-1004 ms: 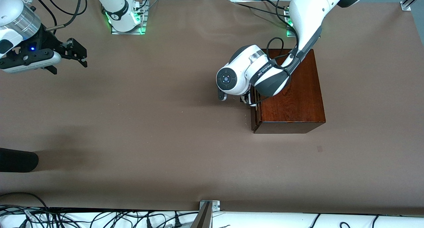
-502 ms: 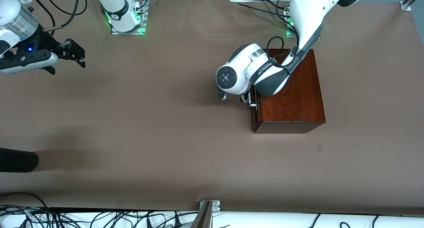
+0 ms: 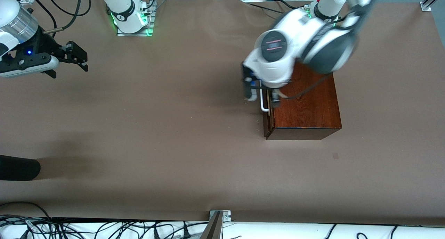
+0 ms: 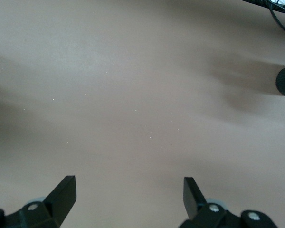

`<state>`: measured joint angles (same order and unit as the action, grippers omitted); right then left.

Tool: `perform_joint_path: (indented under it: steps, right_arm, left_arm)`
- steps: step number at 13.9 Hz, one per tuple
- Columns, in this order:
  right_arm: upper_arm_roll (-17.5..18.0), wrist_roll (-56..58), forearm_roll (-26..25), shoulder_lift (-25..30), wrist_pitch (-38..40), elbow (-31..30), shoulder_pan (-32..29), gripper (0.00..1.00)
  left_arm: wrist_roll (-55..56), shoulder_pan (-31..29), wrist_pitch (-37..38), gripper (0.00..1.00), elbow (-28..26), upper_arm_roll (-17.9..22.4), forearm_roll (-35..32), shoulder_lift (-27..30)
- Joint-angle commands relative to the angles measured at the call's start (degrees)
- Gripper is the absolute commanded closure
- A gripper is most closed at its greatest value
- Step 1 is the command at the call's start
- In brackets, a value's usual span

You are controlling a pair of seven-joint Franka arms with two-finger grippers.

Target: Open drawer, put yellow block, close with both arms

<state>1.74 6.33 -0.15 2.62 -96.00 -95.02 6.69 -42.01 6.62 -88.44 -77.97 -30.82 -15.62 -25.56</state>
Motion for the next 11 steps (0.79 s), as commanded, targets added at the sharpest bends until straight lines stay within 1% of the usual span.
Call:
perform_joint_path:
  steps: [1,3,4,5,6,7,9,10,11]
  right_arm:
    - [0.11,-0.88,0.07,-0.33,1.17,1.07,-0.27,0.00]
    - [0.11,-0.88,0.07,-0.33,1.08,0.98,-0.27,0.00]
    - [0.11,-0.96,0.07,-0.33,1.08,0.98,-0.27,0.00]
    - [0.11,-0.96,0.07,-0.33,1.08,0.98,-0.27,0.00]
    - [0.11,-0.96,0.07,-0.33,1.08,0.98,-0.27,0.00]
    - [0.11,-0.96,0.07,-0.33,1.08,0.98,-0.27,0.00]
    - [0.11,-0.96,0.07,-0.33,1.08,0.98,-0.27,0.00]
    - [0.11,-0.96,0.07,-0.33,1.08,0.98,-0.27,0.00]
    - [0.11,-0.96,0.15,-0.33,1.08,0.98,-0.27,0.00]
  left_arm:
    - [-1.14,-6.43,2.11,0.00,0.96,-0.74,2.08,4.36]
    - [-0.88,-8.11,7.81,0.00,6.22,-0.38,2.17,4.73]
    - [-0.79,-9.16,9.15,0.00,7.38,0.14,2.26,4.55]
    - [-0.10,-8.74,8.90,0.00,6.70,3.28,2.69,6.29]
    - [1.04,-7.78,8.81,0.00,6.60,6.44,4.70,7.09]
    - [2.18,-7.33,8.63,0.00,5.21,10.21,8.03,8.75]
    - [6.56,-3.21,4.79,0.00,-1.53,20.84,13.83,14.46]
    - [9.55,-2.67,3.72,0.00,-5.14,24.37,16.47,17.35]
    - [13.06,-2.67,3.01,0.00,-8.48,26.66,18.15,19.73]
